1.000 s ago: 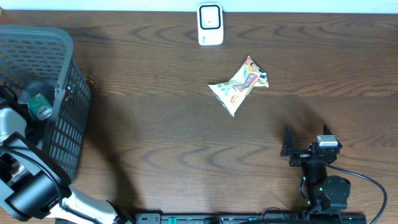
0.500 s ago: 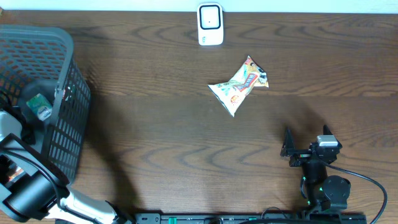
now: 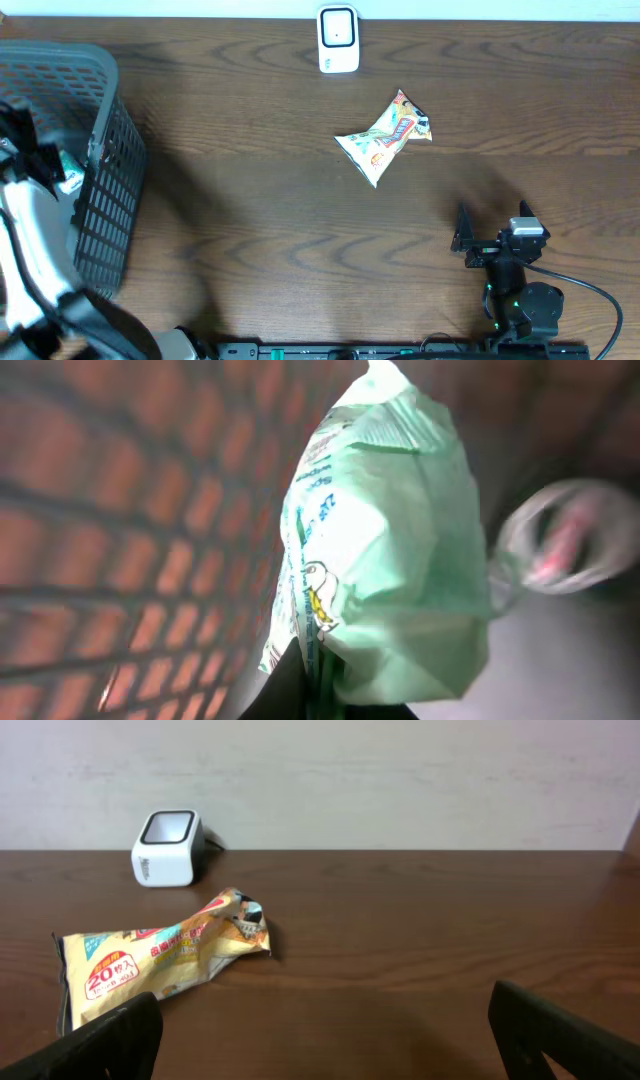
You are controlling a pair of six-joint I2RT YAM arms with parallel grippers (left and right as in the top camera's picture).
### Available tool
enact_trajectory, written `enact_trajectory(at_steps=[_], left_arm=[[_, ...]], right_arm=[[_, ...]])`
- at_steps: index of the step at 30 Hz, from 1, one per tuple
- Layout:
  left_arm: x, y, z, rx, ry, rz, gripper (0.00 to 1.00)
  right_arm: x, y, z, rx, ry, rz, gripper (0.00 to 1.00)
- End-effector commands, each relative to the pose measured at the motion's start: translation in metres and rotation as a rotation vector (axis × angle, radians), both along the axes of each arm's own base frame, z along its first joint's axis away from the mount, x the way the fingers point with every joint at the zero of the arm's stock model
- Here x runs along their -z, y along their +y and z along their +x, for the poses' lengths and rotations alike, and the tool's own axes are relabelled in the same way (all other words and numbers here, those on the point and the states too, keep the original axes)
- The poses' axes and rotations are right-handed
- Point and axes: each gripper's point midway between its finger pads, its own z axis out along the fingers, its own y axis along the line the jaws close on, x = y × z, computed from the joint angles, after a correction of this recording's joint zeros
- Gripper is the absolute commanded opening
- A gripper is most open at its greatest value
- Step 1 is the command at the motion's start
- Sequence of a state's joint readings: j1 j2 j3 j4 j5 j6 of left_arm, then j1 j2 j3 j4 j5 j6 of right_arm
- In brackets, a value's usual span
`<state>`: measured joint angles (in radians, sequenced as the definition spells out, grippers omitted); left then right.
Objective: Scan the item barcode
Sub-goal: 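Carry the green pack out and drop it beside the yellow bag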
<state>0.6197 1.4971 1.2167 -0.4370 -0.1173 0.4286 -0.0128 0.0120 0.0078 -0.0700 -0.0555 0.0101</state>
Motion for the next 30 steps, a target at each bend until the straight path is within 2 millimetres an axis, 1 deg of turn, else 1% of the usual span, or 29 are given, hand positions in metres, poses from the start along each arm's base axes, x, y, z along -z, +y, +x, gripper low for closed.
enact_trajectory(at_steps=[1, 2, 4, 6, 7, 8, 9, 10, 11, 12, 13, 14, 15, 17, 19, 22, 24, 26, 27, 30], left_arm=[[-0.050, -0.023, 0.014, 0.018, -0.217, -0.023, 0.07], [-0.064, -0.028, 0.016, 0.009, -0.272, -0.018, 0.07], [-0.102, -0.042, 0.018, -0.005, -0.418, -0.017, 0.07], [-0.139, -0.065, 0.020, 0.023, -0.559, -0.029, 0.07], [-0.154, -0.078, 0.023, 0.060, -0.615, -0.041, 0.07], [-0.175, -0.099, 0.025, 0.130, -0.687, -0.059, 0.07], [-0.188, -0.115, 0.027, 0.188, -0.731, -0.072, 0.07], [-0.207, -0.143, 0.028, 0.291, -0.785, -0.092, 0.07], [-0.215, -0.157, 0.028, 0.342, -0.810, -0.106, 0.07], [-0.225, -0.179, 0.028, 0.411, -0.844, -0.134, 0.08], [-0.231, -0.196, 0.028, 0.461, -0.862, -0.162, 0.07], [-0.233, -0.224, 0.029, 0.529, -0.873, -0.227, 0.07], [-0.232, -0.238, 0.029, 0.553, -0.870, -0.270, 0.07], [-0.222, -0.266, 0.031, 0.597, -0.835, -0.359, 0.07], [-0.205, -0.299, 0.034, 0.652, -0.770, -0.443, 0.07], [-0.179, -0.345, 0.043, 0.746, -0.666, -0.513, 0.07], [-0.161, -0.369, 0.050, 0.791, -0.607, -0.546, 0.07], [-0.134, -0.395, 0.060, 0.824, -0.522, -0.574, 0.07], [-0.121, -0.403, 0.065, 0.828, -0.486, -0.580, 0.07], [-0.070, -0.428, 0.080, 0.832, -0.351, -0.595, 0.07]], right_arm=[[0.000, 0.000, 0.000, -0.002, -0.002, -0.011, 0.99], [0.000, 0.000, 0.000, -0.002, -0.002, -0.011, 0.99], [0.000, 0.000, 0.000, -0.002, -0.002, -0.011, 0.99], [0.000, 0.000, 0.000, -0.002, -0.002, -0.011, 0.99], [0.000, 0.000, 0.000, -0.002, -0.002, -0.011, 0.99], [0.000, 0.000, 0.000, -0.002, -0.002, -0.011, 0.99], [0.000, 0.000, 0.000, -0.002, -0.002, -0.011, 0.99], [0.000, 0.000, 0.000, -0.002, -0.002, -0.011, 0.99], [0.000, 0.000, 0.000, -0.002, -0.002, -0.011, 0.99], [0.000, 0.000, 0.000, -0.002, -0.002, -0.011, 0.99], [0.000, 0.000, 0.000, -0.002, -0.002, -0.011, 0.99], [0.000, 0.000, 0.000, -0.002, -0.002, -0.011, 0.99], [0.000, 0.000, 0.000, -0.002, -0.002, -0.011, 0.99], [0.000, 0.000, 0.000, -0.002, -0.002, -0.011, 0.99], [0.000, 0.000, 0.000, -0.002, -0.002, -0.011, 0.99], [0.000, 0.000, 0.000, -0.002, -0.002, -0.011, 0.99], [0.000, 0.000, 0.000, -0.002, -0.002, -0.011, 0.99], [0.000, 0.000, 0.000, -0.002, -0.002, -0.011, 0.99], [0.000, 0.000, 0.000, -0.002, -0.002, -0.011, 0.99], [0.000, 0.000, 0.000, -0.002, -0.002, -0.011, 0.99]])
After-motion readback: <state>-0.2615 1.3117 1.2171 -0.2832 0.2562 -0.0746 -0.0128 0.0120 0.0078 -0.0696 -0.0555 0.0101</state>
